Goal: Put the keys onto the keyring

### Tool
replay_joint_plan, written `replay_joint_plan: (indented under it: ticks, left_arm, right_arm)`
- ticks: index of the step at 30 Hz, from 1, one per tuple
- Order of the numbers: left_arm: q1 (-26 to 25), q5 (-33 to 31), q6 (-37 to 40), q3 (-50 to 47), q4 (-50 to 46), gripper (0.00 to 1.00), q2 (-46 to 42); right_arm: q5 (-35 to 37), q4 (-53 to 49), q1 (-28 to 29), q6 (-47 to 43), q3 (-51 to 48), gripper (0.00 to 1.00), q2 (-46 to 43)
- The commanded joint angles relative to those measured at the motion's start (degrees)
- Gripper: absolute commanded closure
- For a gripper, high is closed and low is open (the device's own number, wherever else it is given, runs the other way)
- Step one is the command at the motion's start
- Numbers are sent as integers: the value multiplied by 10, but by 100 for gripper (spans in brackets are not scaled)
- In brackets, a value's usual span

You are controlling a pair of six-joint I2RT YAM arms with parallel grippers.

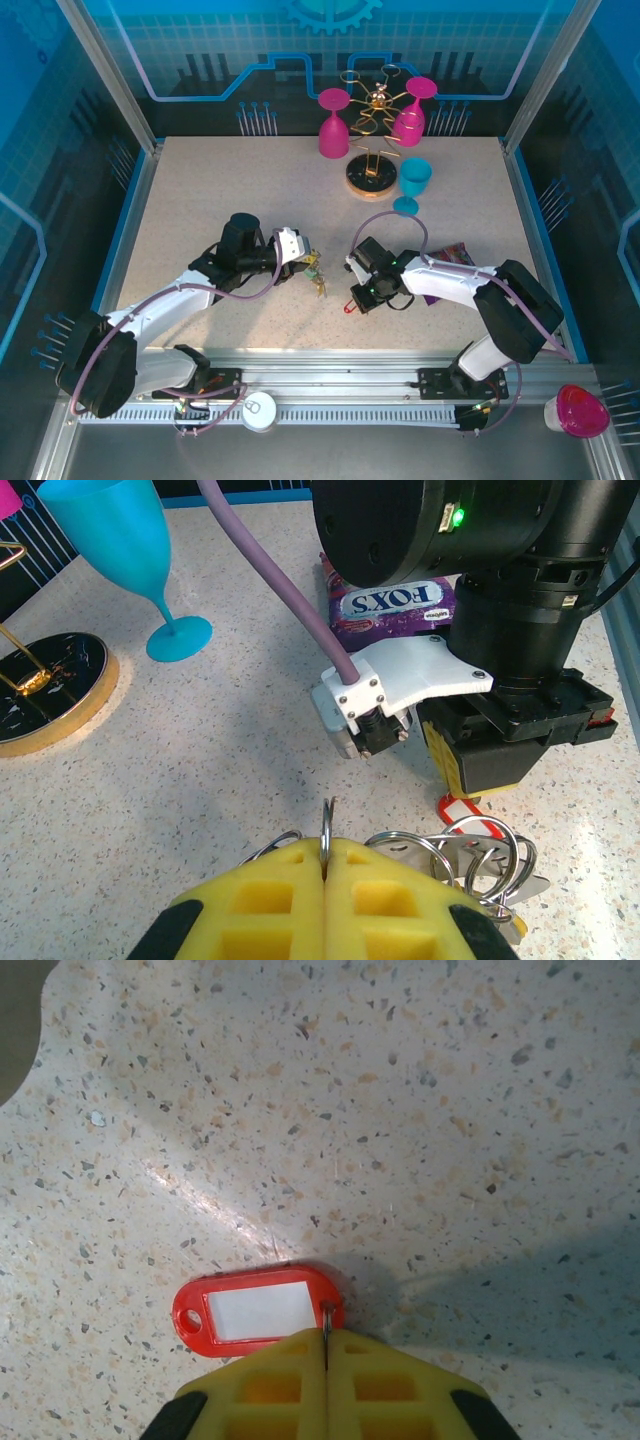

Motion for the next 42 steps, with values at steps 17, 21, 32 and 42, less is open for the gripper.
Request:
replay_joint_plan:
  ticks: [17,21,32,42]
  left_arm:
    - [-13,42,25,-2,17,100,-35]
    - [-23,55,35,5,12,100,-36]
    - [-48,87,60,6,4,100,-30]
    - [-64,45,96,-8,2,100,-41]
  right_arm:
    - [-31,162,12,-190,-97,100,-272]
    - [-67,198,13,-249,-115,100,-328]
    - [-148,154,5,-287,-68,100,-315]
    - [-178,126,5,-301,-23,100,-282]
